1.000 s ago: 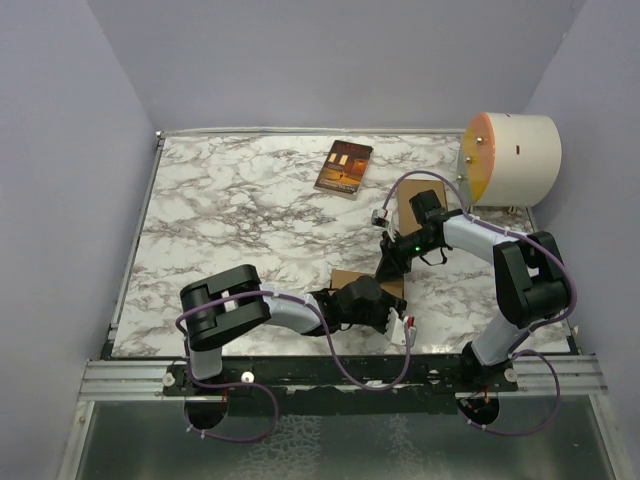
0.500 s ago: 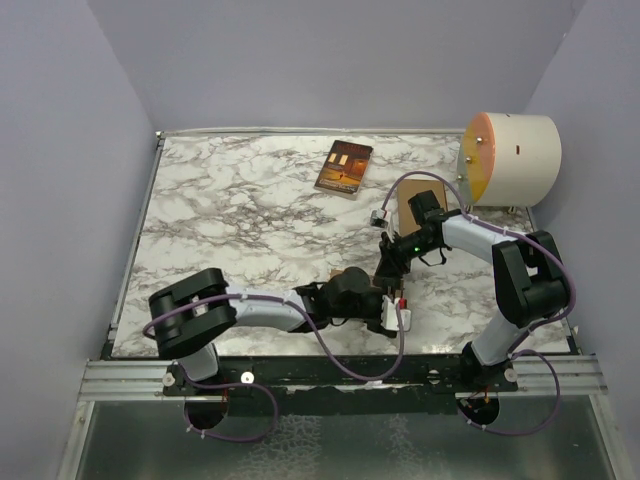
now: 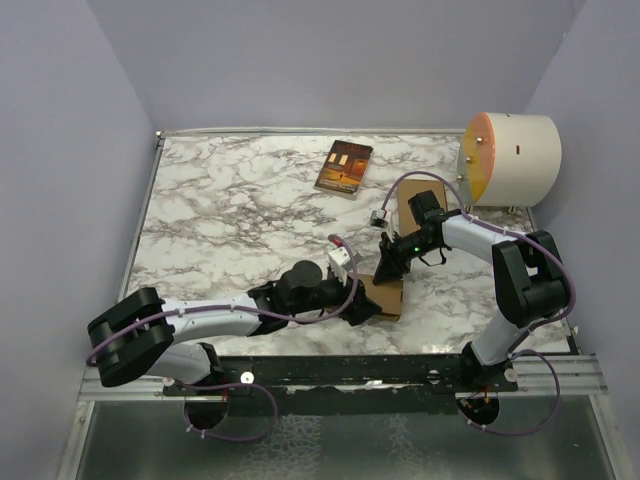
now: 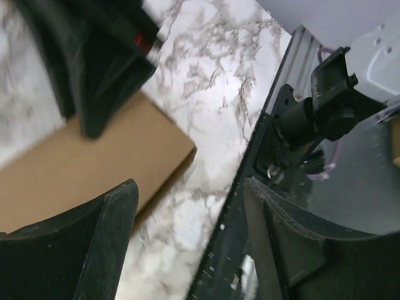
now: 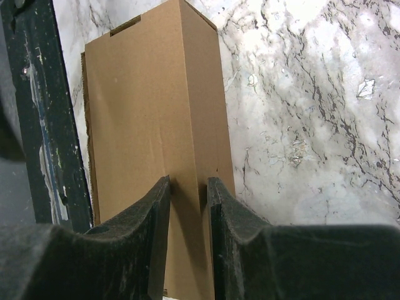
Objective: Fold the paper box
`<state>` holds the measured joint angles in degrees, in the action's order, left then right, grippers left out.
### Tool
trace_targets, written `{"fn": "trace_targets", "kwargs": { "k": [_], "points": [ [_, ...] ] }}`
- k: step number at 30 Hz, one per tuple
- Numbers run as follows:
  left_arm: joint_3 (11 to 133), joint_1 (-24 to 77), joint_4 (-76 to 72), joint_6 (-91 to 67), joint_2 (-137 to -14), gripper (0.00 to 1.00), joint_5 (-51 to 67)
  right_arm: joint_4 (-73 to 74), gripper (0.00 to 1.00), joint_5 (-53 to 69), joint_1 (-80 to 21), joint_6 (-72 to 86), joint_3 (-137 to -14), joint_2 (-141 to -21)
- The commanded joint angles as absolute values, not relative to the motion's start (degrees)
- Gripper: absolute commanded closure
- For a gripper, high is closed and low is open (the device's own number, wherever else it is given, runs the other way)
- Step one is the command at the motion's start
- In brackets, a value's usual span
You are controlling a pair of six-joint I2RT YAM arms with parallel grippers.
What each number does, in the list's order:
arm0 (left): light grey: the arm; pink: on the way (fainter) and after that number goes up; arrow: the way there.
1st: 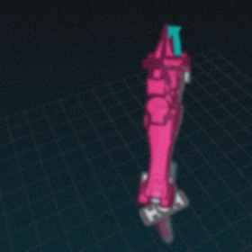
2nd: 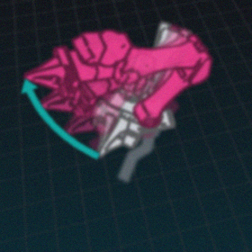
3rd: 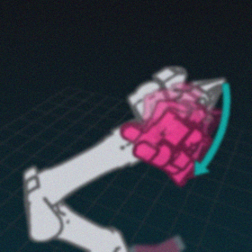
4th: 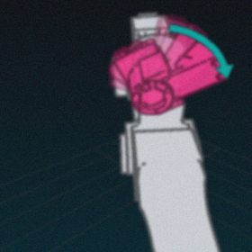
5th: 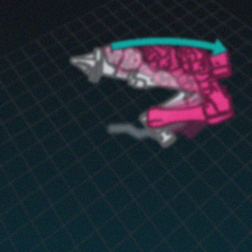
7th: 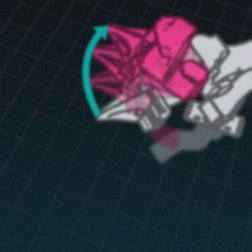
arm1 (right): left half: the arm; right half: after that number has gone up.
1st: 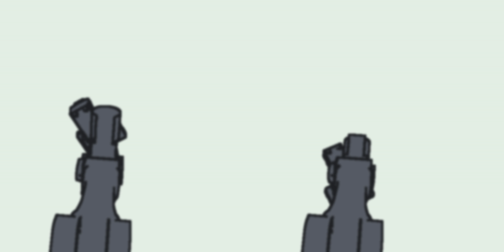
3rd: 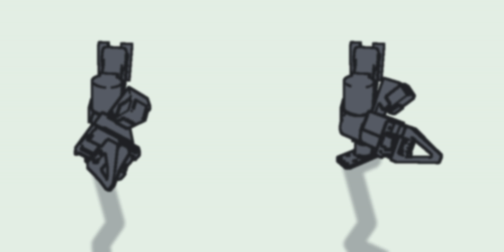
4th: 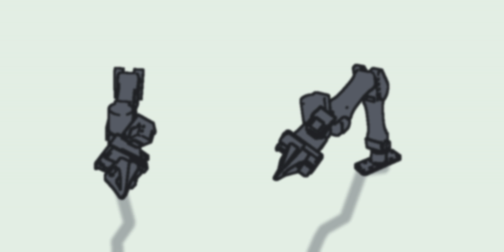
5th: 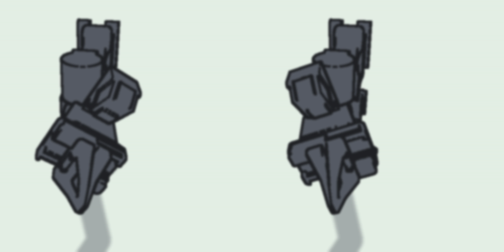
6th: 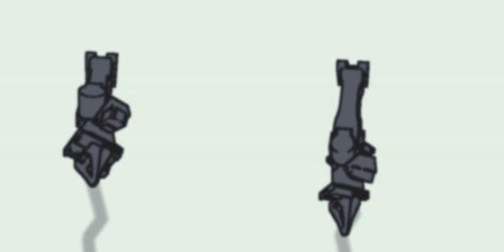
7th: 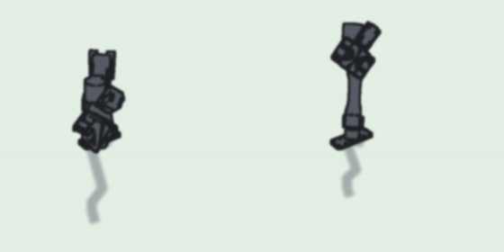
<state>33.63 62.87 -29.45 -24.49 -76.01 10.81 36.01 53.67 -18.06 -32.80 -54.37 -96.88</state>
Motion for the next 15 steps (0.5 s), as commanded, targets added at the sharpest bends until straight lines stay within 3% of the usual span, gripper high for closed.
{"fn": "trace_targets", "kwargs": {
  "k": [1,15],
  "points": [
    [25.9,61.5,-36.1,-56.0,-72.2,0.30,5.7,36.8,0.73,51.2,-18.7,-33.2,-54.7,-98.5],
    [30.4,65.5,3.4,-83.7,-63.3,0.30,-10.4,36.7,0.73,51.1,-18.7,-33.2,-54.7,-98.6]
  ]
}}
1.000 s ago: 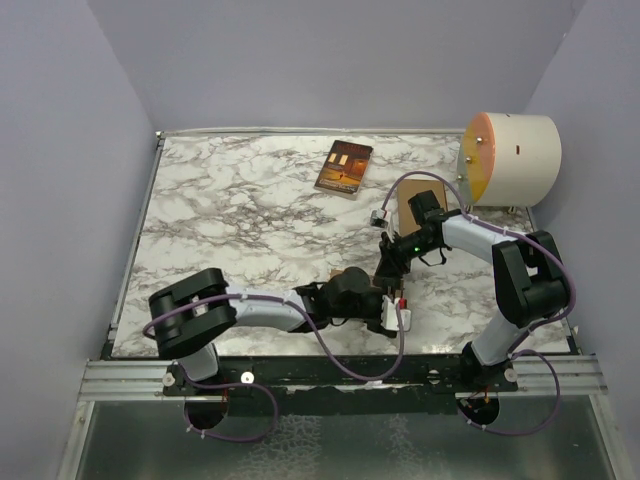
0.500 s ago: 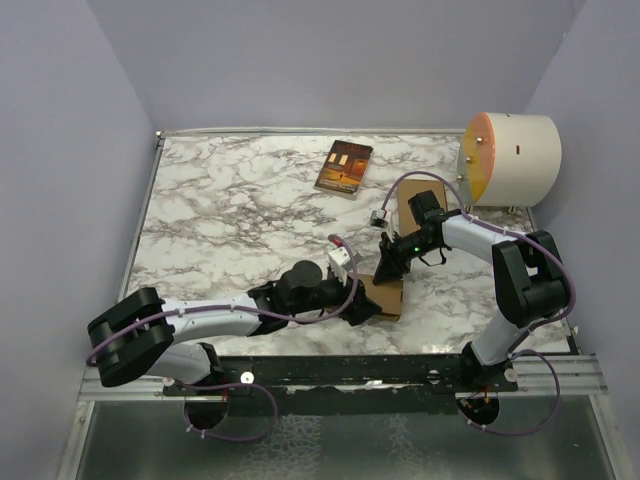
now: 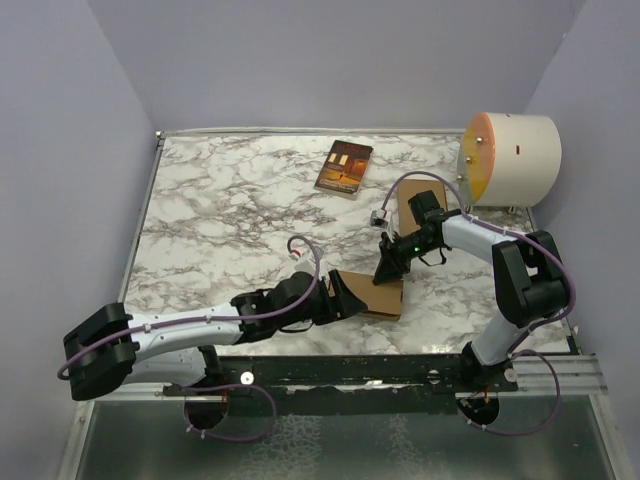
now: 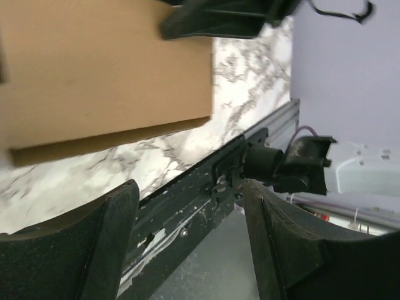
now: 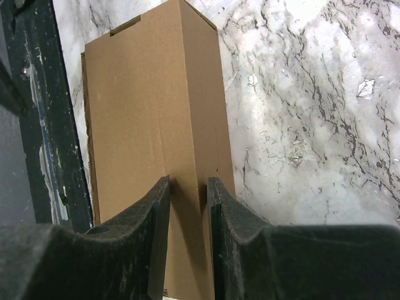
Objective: Fold the paper box
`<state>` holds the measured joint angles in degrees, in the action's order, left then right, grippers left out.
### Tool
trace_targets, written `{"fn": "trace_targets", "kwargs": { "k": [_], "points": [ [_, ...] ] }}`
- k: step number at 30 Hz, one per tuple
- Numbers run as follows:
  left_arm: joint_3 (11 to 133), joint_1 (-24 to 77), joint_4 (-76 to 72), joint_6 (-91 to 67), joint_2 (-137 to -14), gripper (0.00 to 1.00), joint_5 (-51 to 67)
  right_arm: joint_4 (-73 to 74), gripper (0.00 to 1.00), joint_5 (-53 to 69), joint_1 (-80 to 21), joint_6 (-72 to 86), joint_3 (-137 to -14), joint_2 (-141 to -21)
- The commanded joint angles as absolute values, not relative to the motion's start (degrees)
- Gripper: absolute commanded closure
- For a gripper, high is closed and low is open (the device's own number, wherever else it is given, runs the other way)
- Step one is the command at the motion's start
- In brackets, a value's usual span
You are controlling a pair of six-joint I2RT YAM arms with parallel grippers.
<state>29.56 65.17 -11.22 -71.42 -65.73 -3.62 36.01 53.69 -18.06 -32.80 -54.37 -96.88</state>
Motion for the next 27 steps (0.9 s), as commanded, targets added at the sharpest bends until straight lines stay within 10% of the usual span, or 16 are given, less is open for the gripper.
{"fn": "trace_targets", "kwargs": {
  "k": [1,27],
  "points": [
    [30.1,65.5,5.2,-85.7,-62.7,0.30,-11.0,36.7,0.73,51.1,-18.7,-33.3,-54.7,-98.6],
    [29.7,61.2,1.8,-96.2,-71.5,0.39,-10.6,36.8,0.73,51.0,-18.7,-33.7,-54.5,-98.7]
  ]
}}
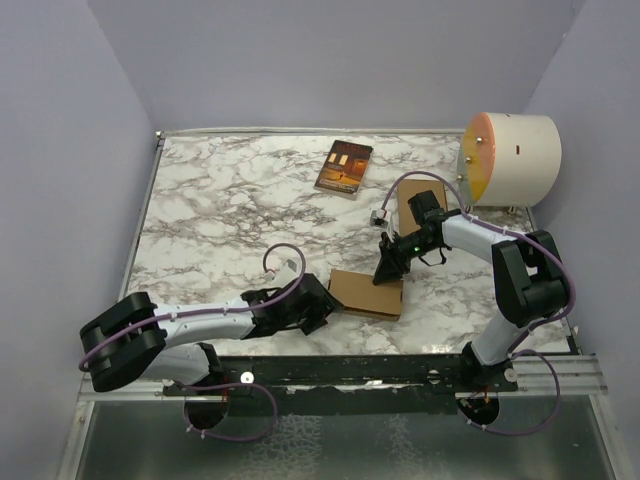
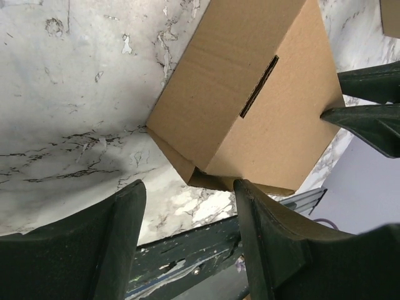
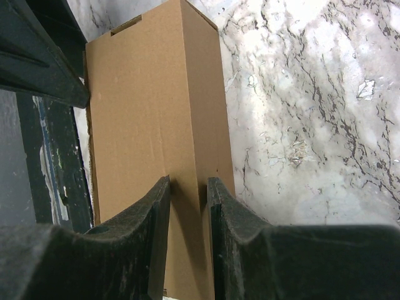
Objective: Fold the paper box
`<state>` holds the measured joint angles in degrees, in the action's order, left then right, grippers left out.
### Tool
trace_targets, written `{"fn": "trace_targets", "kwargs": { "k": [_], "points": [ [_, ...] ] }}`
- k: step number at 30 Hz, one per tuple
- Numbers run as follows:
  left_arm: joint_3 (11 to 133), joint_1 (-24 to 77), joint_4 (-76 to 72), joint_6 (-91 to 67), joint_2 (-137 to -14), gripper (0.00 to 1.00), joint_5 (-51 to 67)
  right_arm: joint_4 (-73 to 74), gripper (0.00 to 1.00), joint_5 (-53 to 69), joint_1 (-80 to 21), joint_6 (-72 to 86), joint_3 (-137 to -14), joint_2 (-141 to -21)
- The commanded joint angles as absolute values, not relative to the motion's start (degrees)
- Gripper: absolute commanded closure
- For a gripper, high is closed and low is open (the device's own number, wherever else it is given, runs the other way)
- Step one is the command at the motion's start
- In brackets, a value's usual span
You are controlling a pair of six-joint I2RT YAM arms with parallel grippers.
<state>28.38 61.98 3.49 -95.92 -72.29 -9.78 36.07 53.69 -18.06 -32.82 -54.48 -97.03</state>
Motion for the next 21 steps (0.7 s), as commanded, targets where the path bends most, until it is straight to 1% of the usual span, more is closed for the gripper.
{"fn": "trace_targets", "kwargs": {
  "k": [1,6,10,13,18,21],
  "points": [
    [29.8,61.2,1.8,-95.8,-71.1,0.39,-10.4,36.8,0.73,51.0,-18.8,-33.7,-54.5,-98.6],
    [29.5,61.2,2.0,-94.7,-69.8,0.40,-10.0,36.9,0.73,51.0,-18.8,-33.7,-54.5,-98.8],
    [26.7,60.5,-3.6,-97.5,-69.9,0.41,-9.4,36.8,0.73,50.9,-18.8,-33.7,-54.5,-98.8],
    [27.1,59.9,-4.5,-97.5,-70.7,0.42,-9.3,36.8,0.73,50.9,-18.9,-33.7,-54.5,-98.8],
    [27.3,59.1,-4.4,-97.9,-71.7,0.49,-9.5,36.8,0.73,51.0,-18.9,-33.7,-54.5,-98.6],
    [26.8,58.6,-4.5,-98.1,-71.8,0.56,-9.6,36.8,0.73,50.9,-18.9,-33.7,-54.5,-98.7]
  ]
}}
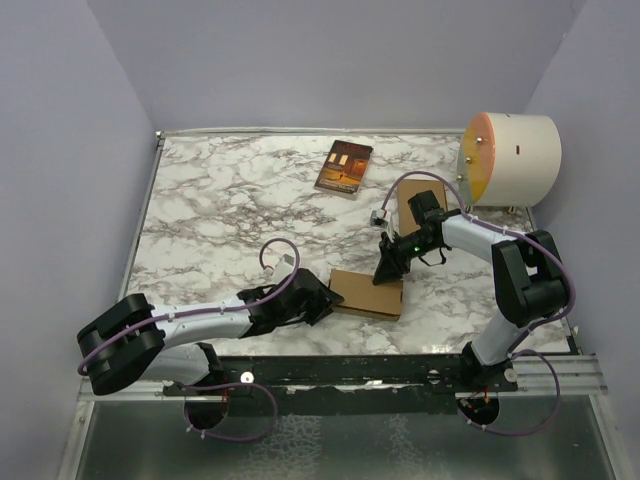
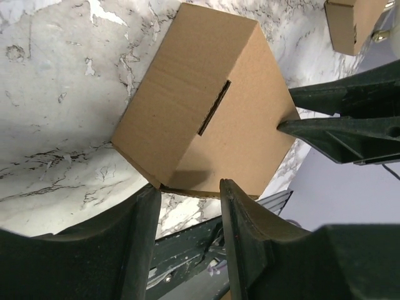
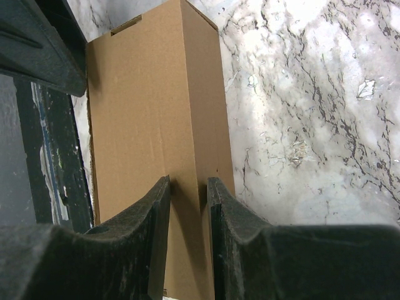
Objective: Fold the paper box
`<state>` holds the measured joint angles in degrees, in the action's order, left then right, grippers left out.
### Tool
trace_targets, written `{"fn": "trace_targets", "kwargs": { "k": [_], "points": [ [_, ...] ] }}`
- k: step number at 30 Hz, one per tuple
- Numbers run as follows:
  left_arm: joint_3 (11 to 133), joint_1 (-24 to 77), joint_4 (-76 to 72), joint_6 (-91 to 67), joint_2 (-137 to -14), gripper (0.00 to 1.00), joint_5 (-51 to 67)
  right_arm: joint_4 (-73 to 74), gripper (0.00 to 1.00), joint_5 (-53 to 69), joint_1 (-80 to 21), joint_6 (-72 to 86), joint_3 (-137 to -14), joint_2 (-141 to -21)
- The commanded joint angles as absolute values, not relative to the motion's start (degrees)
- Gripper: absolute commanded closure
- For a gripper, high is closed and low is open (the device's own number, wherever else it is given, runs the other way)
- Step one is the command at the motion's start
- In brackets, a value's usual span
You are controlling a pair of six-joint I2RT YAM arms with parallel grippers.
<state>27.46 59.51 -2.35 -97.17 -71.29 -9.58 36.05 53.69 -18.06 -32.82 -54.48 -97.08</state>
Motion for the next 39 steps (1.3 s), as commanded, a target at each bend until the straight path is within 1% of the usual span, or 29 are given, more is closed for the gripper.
{"fn": "trace_targets", "kwargs": {
  "k": [1,4,6,8,11,15,19,21,24,25,27,29,32,35,36,37,38,39],
  "points": [
    [26.5,58.4,-4.4,-98.2,-71.8,0.58,-9.5,36.8,0.73,50.8,-18.9,-33.7,-54.5,-98.8],
    [25.9,57.9,-4.5,-98.3,-71.7,0.66,-9.5,36.7,0.73,50.8,-19.0,-33.8,-54.4,-98.8],
    [25.2,57.6,-5.1,-98.3,-71.8,0.75,-9.3,36.7,0.73,50.7,-19.0,-33.8,-54.4,-98.9],
    [24.7,57.1,-5.8,-98.1,-71.8,0.82,-9.1,36.8,0.73,50.6,-19.1,-33.8,-54.4,-98.9],
    [25.0,56.4,-6.6,-96.2,-71.8,0.85,-9.1,36.7,0.73,50.6,-19.2,-33.8,-54.4,-98.8],
    [25.5,55.3,-8.4,-91.3,-71.7,0.84,-8.7,36.8,0.73,51.1,-19.2,-33.4,-54.6,-98.7],
    [26.0,54.0,-9.8,-86.2,-71.5,0.77,-8.0,37.4,0.67,53.4,-19.0,-32.7,-55.5,-97.8],
    [26.1,53.2,-10.6,-83.6,-71.5,0.75,-7.7,37.8,0.62,55.6,-18.4,-32.8,-55.7,-96.8],
    [25.9,51.6,-13.7,-79.0,-71.8,0.75,-6.5,38.0,0.51,57.7,-17.1,-32.8,-55.9,-94.5],
    [25.9,50.8,-15.0,-77.3,-72.0,0.73,-6.1,37.9,0.49,57.9,-16.5,-32.8,-56.0,-93.7],
    [26.1,49.2,-17.7,-72.6,-72.4,0.68,-4.9,37.4,0.47,58.0,-15.1,-32.8,-55.9,-91.7],
    [25.8,47.4,-22.1,-67.5,-72.8,0.59,-3.1,36.4,0.46,57.9,-13.9,-32.7,-55.7,-89.4],
    [25.0,43.8,-29.9,-60.4,-73.4,0.50,2.7,34.5,0.46,58.4,-13.4,-32.8,-55.1,-85.5],
    [25.2,40.7,-36.8,-52.6,-72.8,0.45,11.8,32.6,0.46,63.5,-13.4,-34.9,-54.3,-80.4],
    [25.4,40.2,-38.4,-50.0,-72.1,0.44,14.3,30.4,0.44,64.8,-13.4,-34.4,-53.6,-78.1],
    [25.2,40.0,-40.6,-47.1,-70.8,0.44,16.9,27.5,0.38,65.9,-13.4,-33.8,-52.4,-75.9],
    [24.8,40.0,-43.5,-44.0,-69.5,0.43,19.8,24.3,0.29,66.7,-13.4,-33.3,-51.0,-74.0],
    [24.2,39.9,-45.2,-41.3,-68.0,0.42,20.9,20.7,0.16,67.0,-13.4,-32.0,-49.4,-72.6]
  ]
}}
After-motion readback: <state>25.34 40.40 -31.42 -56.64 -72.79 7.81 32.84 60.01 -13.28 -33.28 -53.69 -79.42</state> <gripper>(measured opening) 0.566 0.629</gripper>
